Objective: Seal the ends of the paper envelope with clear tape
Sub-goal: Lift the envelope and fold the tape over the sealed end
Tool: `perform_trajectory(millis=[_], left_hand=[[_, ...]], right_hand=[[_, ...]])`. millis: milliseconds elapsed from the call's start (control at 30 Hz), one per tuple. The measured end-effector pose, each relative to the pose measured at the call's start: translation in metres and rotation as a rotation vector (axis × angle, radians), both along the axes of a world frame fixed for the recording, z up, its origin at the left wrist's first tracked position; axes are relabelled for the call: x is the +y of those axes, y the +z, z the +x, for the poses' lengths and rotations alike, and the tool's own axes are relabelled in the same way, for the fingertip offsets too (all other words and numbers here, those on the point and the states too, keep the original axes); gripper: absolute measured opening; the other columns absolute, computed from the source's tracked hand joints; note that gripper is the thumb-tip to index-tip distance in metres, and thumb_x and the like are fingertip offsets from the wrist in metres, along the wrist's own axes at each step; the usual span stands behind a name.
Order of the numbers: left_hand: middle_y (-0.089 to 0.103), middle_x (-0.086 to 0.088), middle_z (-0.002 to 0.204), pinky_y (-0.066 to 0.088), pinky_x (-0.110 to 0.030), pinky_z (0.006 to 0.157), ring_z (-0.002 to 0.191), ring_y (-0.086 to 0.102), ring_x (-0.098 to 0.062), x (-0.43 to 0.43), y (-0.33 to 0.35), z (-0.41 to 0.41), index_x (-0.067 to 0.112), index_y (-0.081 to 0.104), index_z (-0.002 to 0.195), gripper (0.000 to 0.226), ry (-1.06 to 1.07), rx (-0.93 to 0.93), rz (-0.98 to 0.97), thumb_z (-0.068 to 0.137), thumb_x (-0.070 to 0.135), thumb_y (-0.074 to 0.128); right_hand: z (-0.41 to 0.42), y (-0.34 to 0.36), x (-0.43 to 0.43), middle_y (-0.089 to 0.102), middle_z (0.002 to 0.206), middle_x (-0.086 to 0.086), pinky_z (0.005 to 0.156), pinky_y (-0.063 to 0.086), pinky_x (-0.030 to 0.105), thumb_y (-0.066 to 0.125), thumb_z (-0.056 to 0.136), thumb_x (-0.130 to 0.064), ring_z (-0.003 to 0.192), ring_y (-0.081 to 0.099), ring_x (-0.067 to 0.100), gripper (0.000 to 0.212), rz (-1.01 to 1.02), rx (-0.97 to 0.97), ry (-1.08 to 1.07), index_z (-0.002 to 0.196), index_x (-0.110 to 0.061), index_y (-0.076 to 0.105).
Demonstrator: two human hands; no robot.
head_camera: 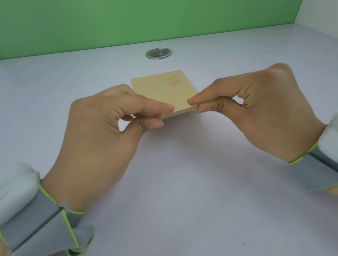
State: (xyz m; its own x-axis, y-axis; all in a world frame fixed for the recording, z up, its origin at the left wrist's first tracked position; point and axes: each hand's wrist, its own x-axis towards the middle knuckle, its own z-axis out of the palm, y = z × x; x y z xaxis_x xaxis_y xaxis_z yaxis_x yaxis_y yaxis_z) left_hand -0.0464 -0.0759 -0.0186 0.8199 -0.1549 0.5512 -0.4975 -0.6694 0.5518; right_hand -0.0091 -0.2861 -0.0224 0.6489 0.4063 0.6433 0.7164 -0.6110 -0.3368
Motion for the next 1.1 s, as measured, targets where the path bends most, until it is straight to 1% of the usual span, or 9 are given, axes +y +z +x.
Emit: perform_trajectory(millis=[100,233,333,433,500,600,767,967,1100], left_hand=[[0.062,0.017,0.079,0.035,-0.003,0.070,0.068,0.055,-0.002,0.002,-0.001,0.001,0.046,0.067,0.084,0.025,0.009,0.024,-0.017,0.071,0.024,0.067],[0.062,0.020,0.075,0.038,-0.003,0.074,0.068,0.055,0.001,0.005,-0.004,0.003,0.042,0.070,0.083,0.025,-0.043,0.071,0.000,0.070,0.020,0.069],[0.062,0.019,0.077,0.042,-0.011,0.077,0.077,0.057,-0.002,0.006,-0.005,0.003,0.035,0.074,0.085,0.023,-0.167,0.162,0.110,0.073,0.017,0.068],[0.061,0.014,0.088,0.045,-0.016,0.073,0.084,0.060,-0.007,0.006,-0.006,0.003,0.034,0.073,0.090,0.024,-0.250,0.261,0.190,0.077,0.014,0.070],[0.060,0.014,0.094,0.043,-0.013,0.076,0.091,0.059,-0.008,0.007,-0.006,0.003,0.038,0.072,0.094,0.025,-0.313,0.344,0.209,0.074,0.025,0.074],[0.060,0.016,0.099,0.037,-0.004,0.078,0.095,0.057,-0.002,0.009,-0.006,0.004,0.041,0.069,0.100,0.041,-0.338,0.433,0.180,0.059,0.046,0.077],[0.064,0.012,0.087,0.041,-0.008,0.070,0.088,0.058,-0.001,0.001,-0.011,0.006,0.035,0.066,0.095,0.016,-0.212,0.368,0.080,0.081,0.042,0.063],[0.060,0.012,0.082,0.041,-0.009,0.069,0.085,0.055,-0.002,-0.002,-0.013,0.005,0.030,0.055,0.086,0.022,-0.174,0.386,0.113,0.071,0.033,0.071],[0.062,0.010,0.083,0.042,-0.010,0.068,0.084,0.056,-0.002,-0.003,-0.012,0.006,0.030,0.057,0.085,0.021,-0.168,0.396,0.114,0.071,0.033,0.073]], right_hand=[[0.000,0.000,0.000,0.075,0.075,-0.008,0.059,0.030,-0.004,0.066,0.081,-0.023,0.050,0.042,-0.024,0.013,-0.029,0.009,0.021,0.089,-0.021,0.076],[-0.002,0.003,-0.004,0.067,0.074,-0.022,0.064,0.035,-0.001,0.067,0.077,-0.027,0.052,0.047,-0.021,0.015,-0.111,0.101,0.077,0.087,-0.023,0.077],[0.000,0.007,-0.010,0.073,0.086,-0.015,0.067,0.039,0.002,0.074,0.075,-0.025,0.067,0.058,-0.019,0.014,-0.197,0.235,0.161,0.088,-0.024,0.076],[0.002,0.009,-0.010,0.074,0.088,-0.014,0.075,0.044,0.013,0.078,0.070,-0.031,0.081,0.064,-0.002,0.020,-0.290,0.374,0.192,0.089,-0.028,0.076],[0.003,0.009,-0.010,0.072,0.091,-0.017,0.081,0.043,0.017,0.077,0.066,-0.039,0.089,0.062,0.001,0.024,-0.318,0.416,0.206,0.088,-0.030,0.075],[0.002,0.008,-0.009,0.070,0.090,-0.017,0.078,0.044,0.018,0.070,0.076,-0.036,0.090,0.060,0.002,0.013,-0.309,0.445,0.208,0.088,-0.031,0.073],[0.000,-0.001,0.002,0.064,0.089,-0.016,0.071,0.040,0.008,0.056,0.090,-0.024,0.083,0.056,0.006,0.015,-0.264,0.397,0.110,0.099,-0.027,0.067],[0.000,-0.006,0.015,0.051,0.089,-0.010,0.077,0.043,0.026,0.063,0.077,-0.046,0.083,0.051,0.010,0.031,-0.312,0.507,0.111,0.103,-0.032,0.057],[-0.001,-0.006,0.015,0.052,0.085,-0.011,0.074,0.042,0.027,0.055,0.067,-0.066,0.082,0.052,0.009,0.047,-0.280,0.501,0.095,0.100,-0.033,0.056]])
